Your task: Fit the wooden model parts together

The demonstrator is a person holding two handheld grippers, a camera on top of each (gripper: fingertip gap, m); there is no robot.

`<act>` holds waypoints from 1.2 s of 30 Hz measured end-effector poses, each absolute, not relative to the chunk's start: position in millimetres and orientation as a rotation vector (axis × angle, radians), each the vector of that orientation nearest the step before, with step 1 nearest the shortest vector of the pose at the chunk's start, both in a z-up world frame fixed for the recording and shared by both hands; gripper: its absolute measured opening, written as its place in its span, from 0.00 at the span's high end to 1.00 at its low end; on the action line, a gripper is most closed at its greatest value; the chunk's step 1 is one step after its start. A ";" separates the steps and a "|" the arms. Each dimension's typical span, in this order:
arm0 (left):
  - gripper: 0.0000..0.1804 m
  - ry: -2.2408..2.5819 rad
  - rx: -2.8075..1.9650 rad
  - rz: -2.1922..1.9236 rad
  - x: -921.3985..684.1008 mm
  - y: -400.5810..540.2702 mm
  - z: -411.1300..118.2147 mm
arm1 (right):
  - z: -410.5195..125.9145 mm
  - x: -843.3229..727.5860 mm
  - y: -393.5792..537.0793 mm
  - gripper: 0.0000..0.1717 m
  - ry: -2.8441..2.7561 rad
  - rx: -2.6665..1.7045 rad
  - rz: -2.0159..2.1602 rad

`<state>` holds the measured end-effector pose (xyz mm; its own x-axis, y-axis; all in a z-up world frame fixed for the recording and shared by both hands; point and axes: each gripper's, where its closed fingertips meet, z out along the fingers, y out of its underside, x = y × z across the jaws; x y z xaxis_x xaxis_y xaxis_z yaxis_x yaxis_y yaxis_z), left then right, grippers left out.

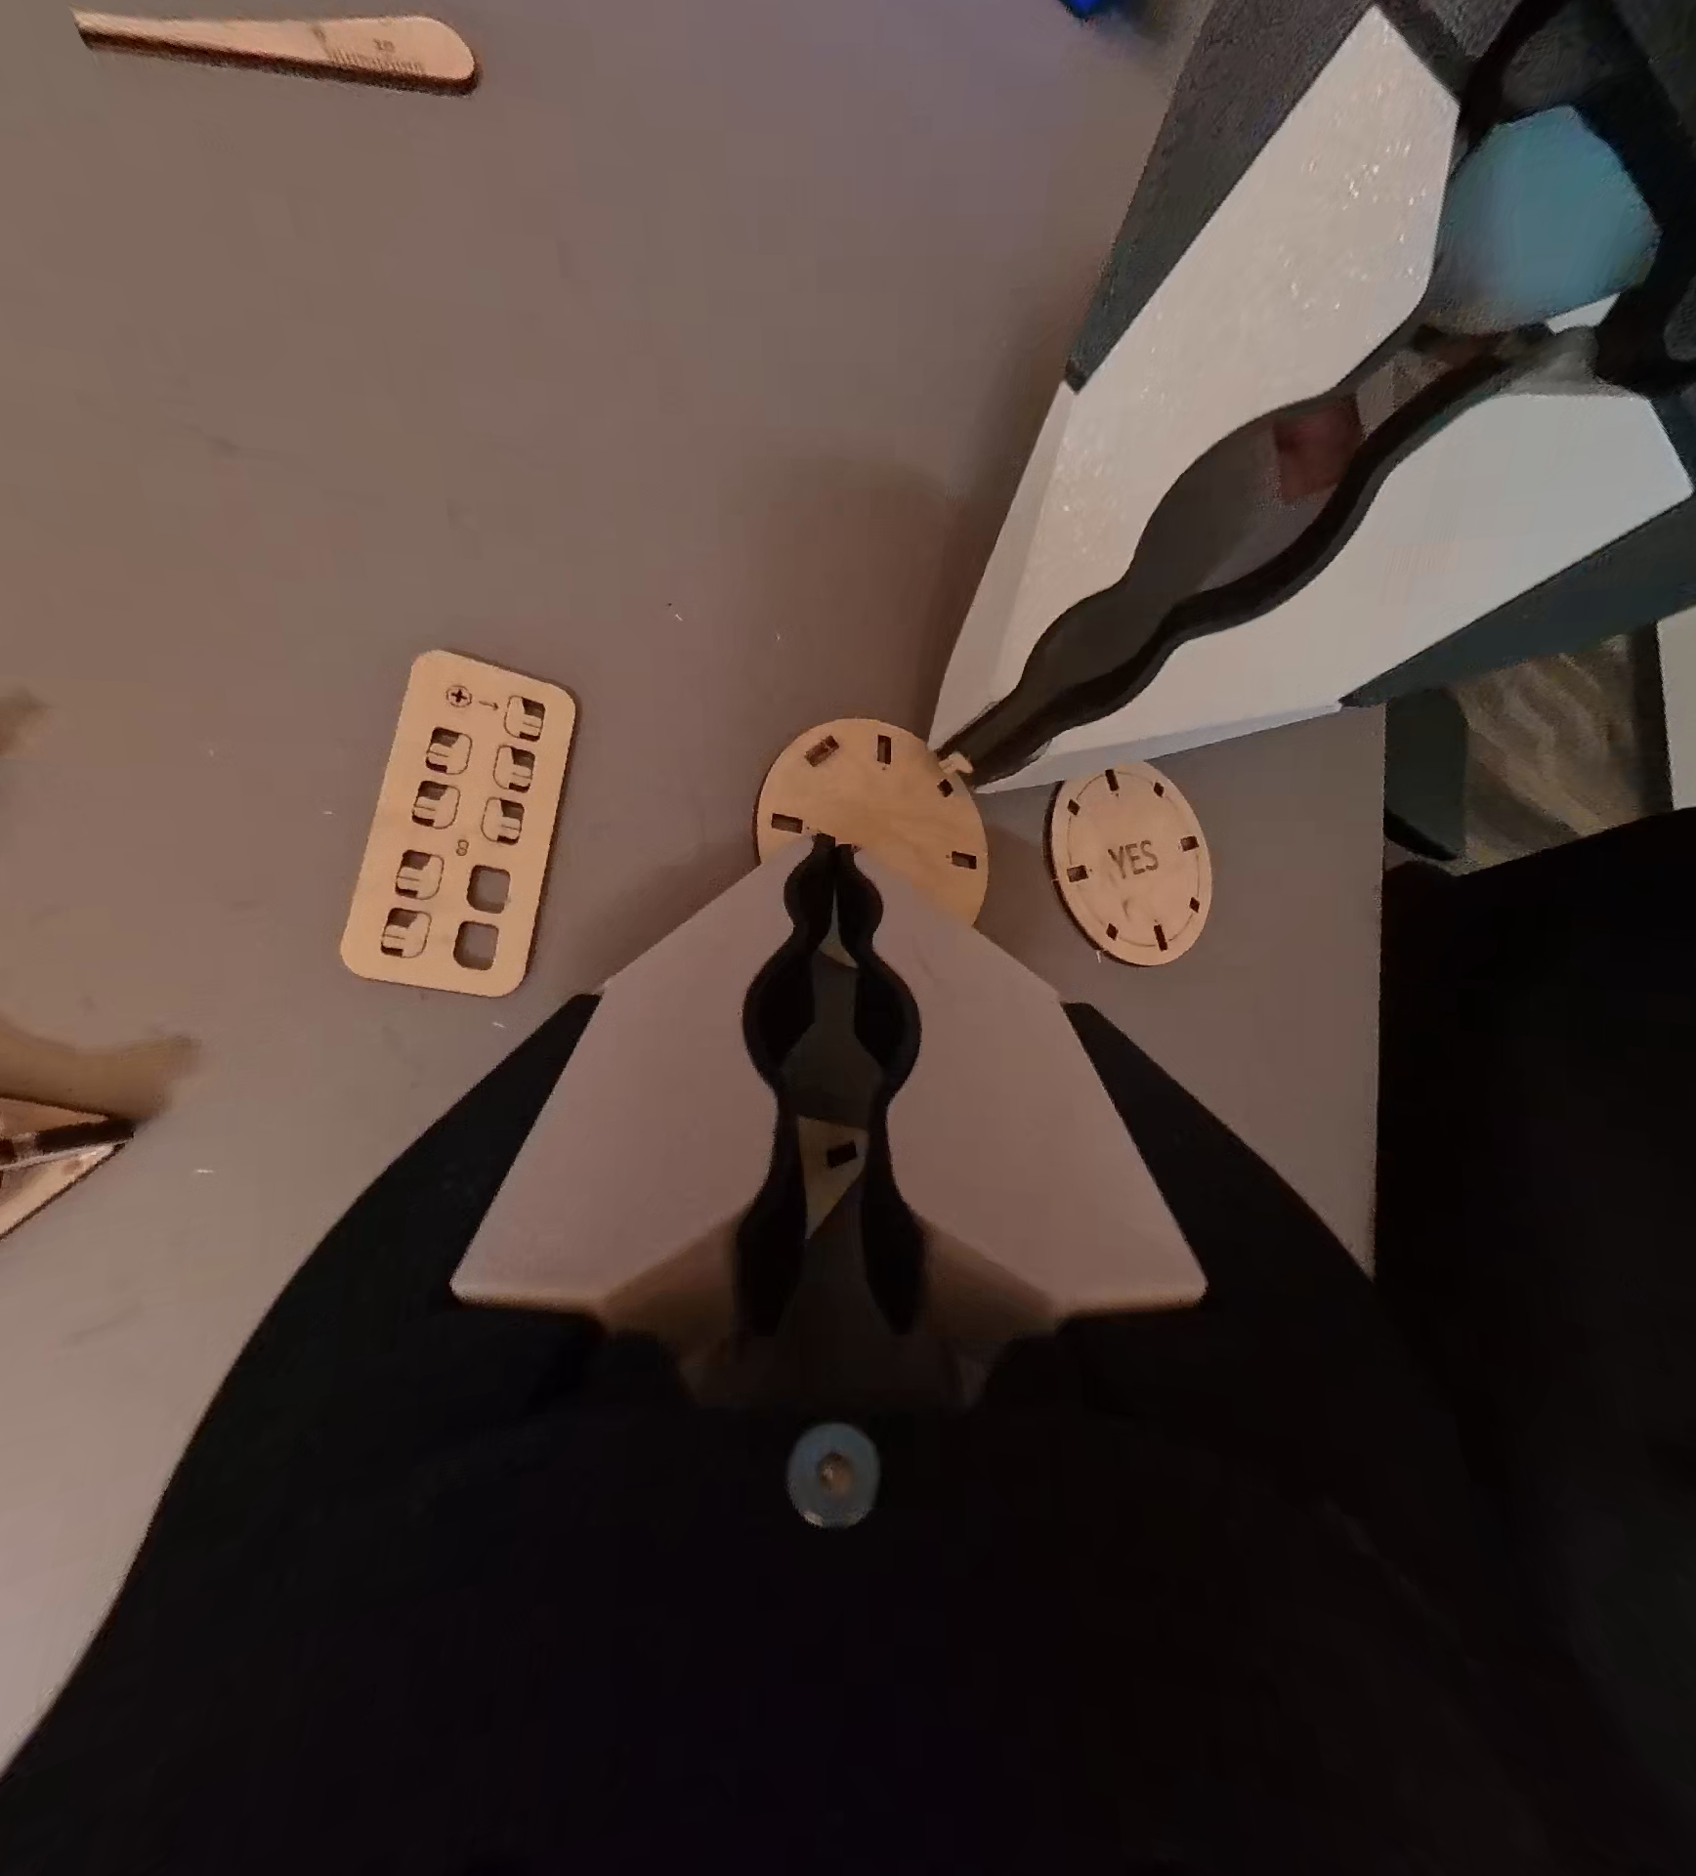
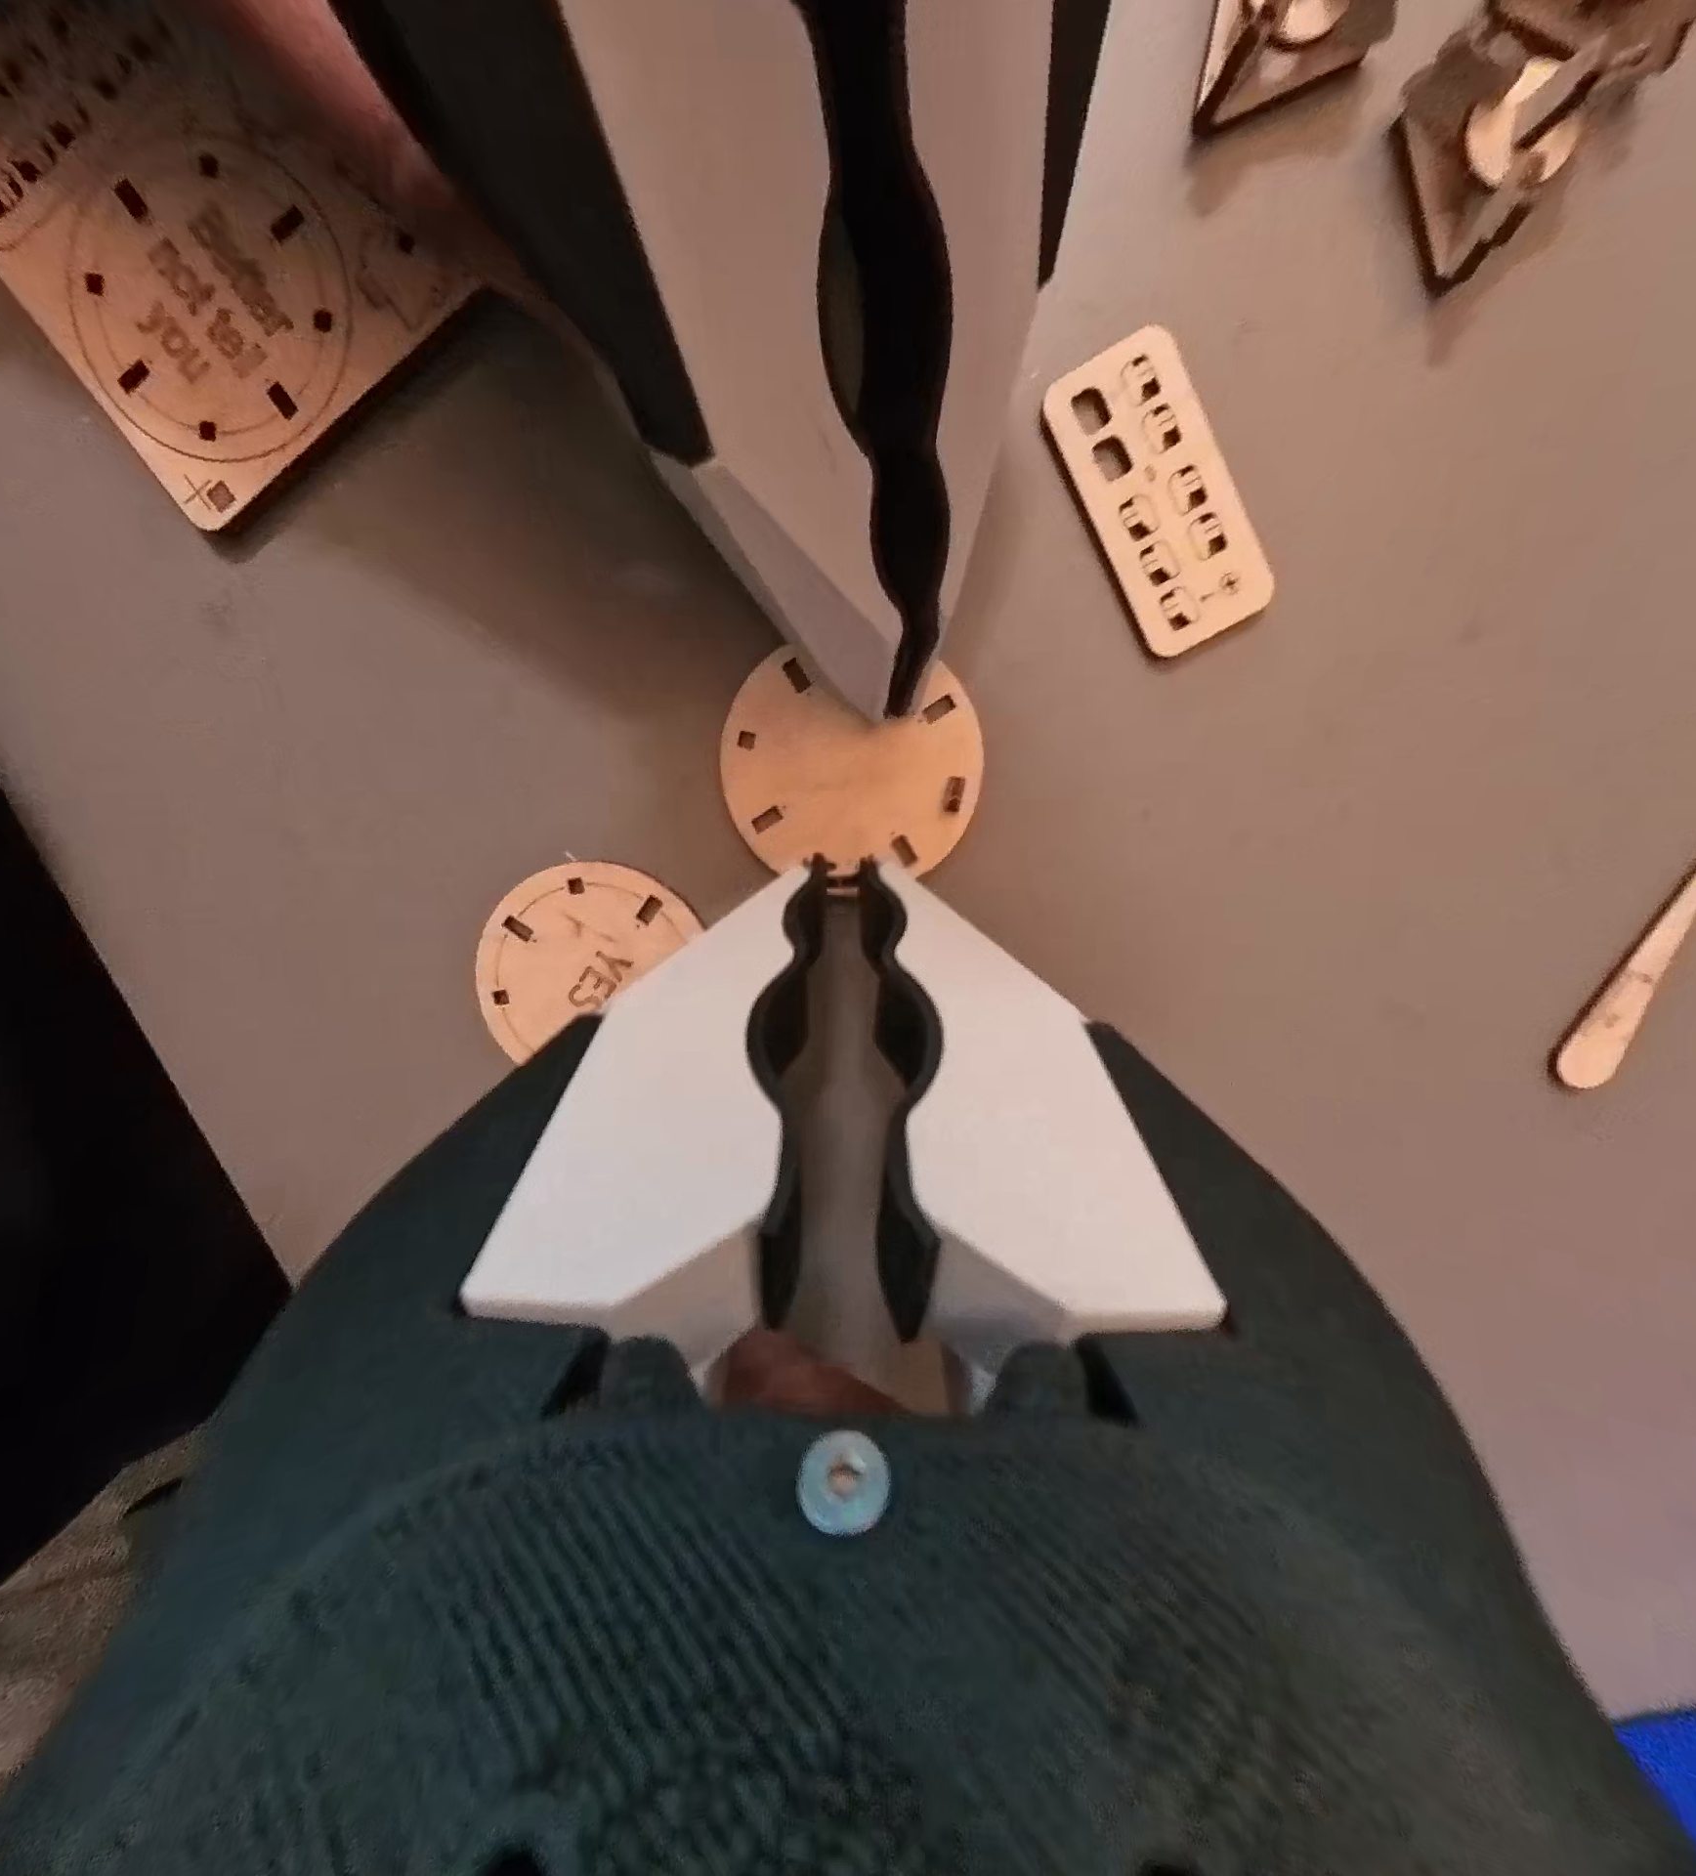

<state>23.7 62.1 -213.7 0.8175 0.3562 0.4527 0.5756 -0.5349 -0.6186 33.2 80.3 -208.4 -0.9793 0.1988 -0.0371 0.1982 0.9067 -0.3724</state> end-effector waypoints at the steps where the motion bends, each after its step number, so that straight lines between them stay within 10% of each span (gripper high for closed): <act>1: 1.00 -0.687 -2.188 -0.348 23.7 62.1 -213.6 | -209.5 33.9 81.8 0.97 -3.074 -0.329 0.567; 36: 1.00 -0.729 -2.170 -0.372 23.8 62.3 -214.0 | -216.2 37.7 77.8 0.97 -3.163 -0.323 0.379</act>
<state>23.8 62.3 -214.0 0.7906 0.3766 0.4827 0.6119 -0.5143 -0.6009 37.7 77.8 -216.2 -0.9778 0.1922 -0.0831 0.2064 0.9516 -0.2279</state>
